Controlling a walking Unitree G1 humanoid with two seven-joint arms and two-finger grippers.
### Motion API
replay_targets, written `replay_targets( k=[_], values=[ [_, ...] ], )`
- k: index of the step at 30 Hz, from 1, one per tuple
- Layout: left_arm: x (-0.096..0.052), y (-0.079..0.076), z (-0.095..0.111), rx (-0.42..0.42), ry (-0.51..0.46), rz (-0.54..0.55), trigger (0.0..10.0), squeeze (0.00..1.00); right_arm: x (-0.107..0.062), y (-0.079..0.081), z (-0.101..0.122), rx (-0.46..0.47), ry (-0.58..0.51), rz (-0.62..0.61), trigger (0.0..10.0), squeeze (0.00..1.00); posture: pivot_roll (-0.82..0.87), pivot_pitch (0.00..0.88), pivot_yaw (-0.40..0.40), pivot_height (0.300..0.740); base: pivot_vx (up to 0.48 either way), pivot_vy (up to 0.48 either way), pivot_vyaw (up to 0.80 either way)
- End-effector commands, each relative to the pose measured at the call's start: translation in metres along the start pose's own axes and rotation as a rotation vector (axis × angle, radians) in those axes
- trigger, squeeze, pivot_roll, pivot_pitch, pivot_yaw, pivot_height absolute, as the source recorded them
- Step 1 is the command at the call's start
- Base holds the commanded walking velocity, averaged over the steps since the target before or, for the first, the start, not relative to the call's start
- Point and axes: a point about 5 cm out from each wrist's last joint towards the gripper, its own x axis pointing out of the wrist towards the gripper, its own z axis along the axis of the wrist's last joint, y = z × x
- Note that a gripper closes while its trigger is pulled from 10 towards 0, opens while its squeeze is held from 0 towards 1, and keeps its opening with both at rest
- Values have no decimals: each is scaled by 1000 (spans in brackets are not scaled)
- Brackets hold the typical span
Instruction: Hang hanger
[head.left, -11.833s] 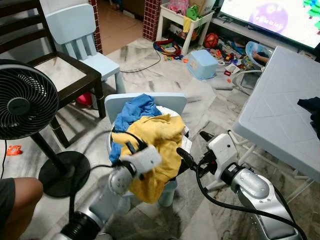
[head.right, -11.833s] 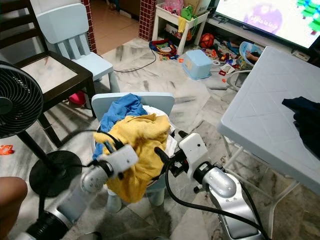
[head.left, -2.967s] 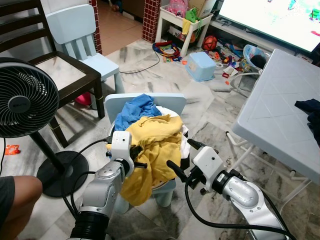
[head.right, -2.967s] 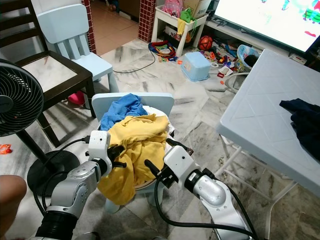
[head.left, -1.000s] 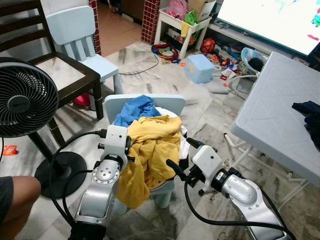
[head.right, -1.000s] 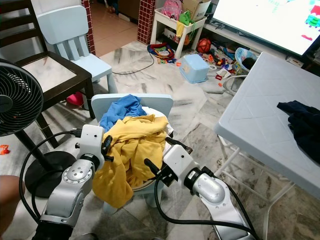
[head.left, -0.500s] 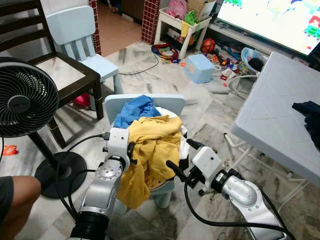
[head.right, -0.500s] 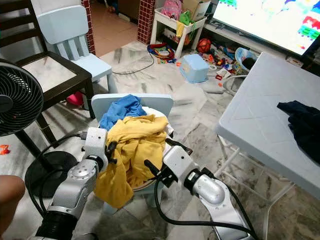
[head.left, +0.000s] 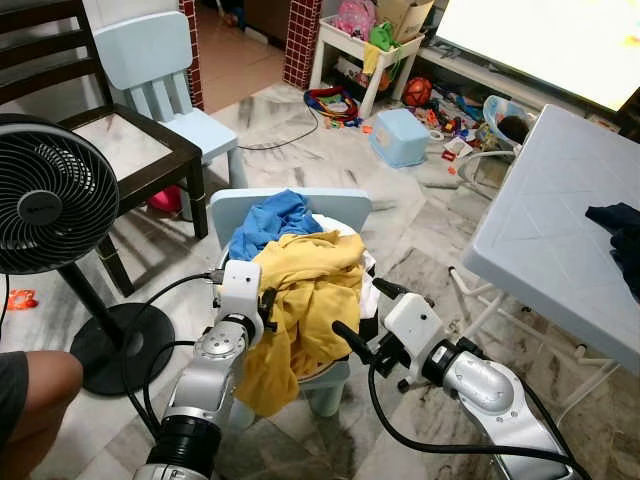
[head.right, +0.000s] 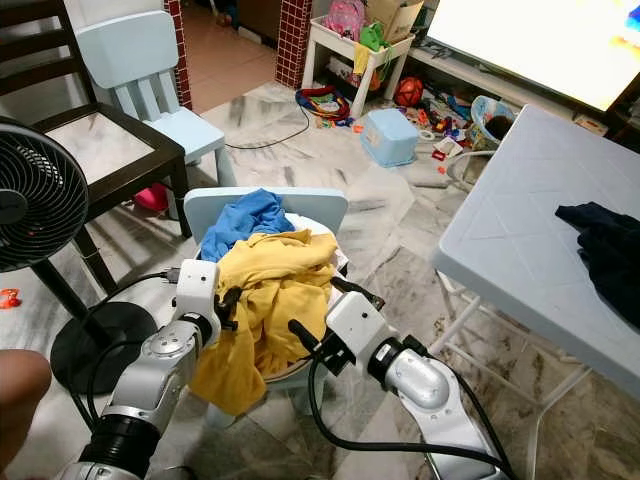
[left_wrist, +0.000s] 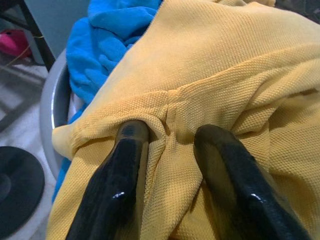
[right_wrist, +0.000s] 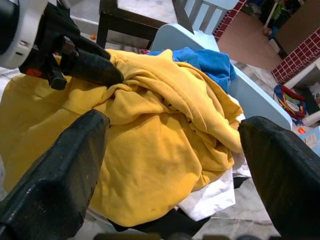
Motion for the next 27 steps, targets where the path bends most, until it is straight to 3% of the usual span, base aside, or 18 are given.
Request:
replay_targets(
  k=[1, 16, 20, 27],
  values=[
    [2, -5, -2, 0, 9, -26, 0, 0, -3, 0, 1, -7, 4, 4, 10000, 0, -47, 118, -191, 740, 0, 0, 0],
    [5, -1, -12, -6, 13, -39, 0, 0, -2, 0, 0, -7, 5, 1, 10000, 0, -45, 115, -188, 740, 0, 0, 0],
    [7, 1, -15, -71, 12, -29, 0, 0, -2, -1, 0, -11, 3, 0, 10000, 0, -45, 111, -187, 740, 0, 0, 0],
    [9, 3, -18, -82, 13, -34, 0, 0, -1, -2, 1, -15, 1, -1, 10000, 0, -50, 103, -183, 740, 0, 0, 0]
  ],
)
